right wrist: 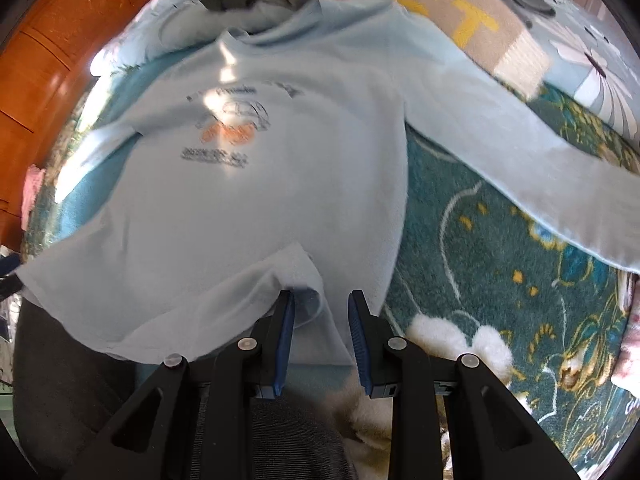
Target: Fold clothes
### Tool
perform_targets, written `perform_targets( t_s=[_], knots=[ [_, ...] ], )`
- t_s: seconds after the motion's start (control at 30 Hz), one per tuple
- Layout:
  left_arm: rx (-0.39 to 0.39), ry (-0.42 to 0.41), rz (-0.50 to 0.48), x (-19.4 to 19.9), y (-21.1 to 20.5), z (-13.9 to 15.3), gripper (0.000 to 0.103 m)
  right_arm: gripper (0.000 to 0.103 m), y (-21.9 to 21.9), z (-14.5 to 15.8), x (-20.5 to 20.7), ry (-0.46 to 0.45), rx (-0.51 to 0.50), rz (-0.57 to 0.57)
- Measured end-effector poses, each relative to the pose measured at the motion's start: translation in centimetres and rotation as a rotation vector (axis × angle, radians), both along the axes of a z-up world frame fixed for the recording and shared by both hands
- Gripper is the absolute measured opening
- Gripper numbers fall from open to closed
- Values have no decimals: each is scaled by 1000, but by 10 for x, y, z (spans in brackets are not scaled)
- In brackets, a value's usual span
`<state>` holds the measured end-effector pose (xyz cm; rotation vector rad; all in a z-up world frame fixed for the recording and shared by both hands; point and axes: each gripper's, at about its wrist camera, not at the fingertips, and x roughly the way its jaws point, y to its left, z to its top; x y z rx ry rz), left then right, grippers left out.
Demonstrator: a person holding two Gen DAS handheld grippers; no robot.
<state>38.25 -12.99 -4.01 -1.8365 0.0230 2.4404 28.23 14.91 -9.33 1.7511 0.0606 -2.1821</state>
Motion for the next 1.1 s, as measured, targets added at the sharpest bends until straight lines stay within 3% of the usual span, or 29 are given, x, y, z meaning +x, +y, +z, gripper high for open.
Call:
perform_targets(
  t_s=[0.4,0.53,0.6,0.67,0.73,0.9,1.1],
  knots=[
    [9,-23,28,-7,-7,-9,48,28,-28,-2,-28,-32,41,26],
    [4,-24,12,-9,-4,-9,42,28,-35,-9,-32,-42,90,31],
    [10,-25,7,-10,-2,-9,36,26,-33,-14,-32,-58,91,14],
    [10,-24,-4,-10,0,-9,17,4,-29,-11,-31,-52,75,-16],
    [4,-10,-22,-9,5,-7,4,4,-24,-6,-29,-41,55,-49],
    [5,75,-43,-3,7,17,2,1,-3,46,-7,85,-36,-145],
    [2,178,-73,17,-7,66,2,1,36,138,60,261,-143,-267]
  ],
)
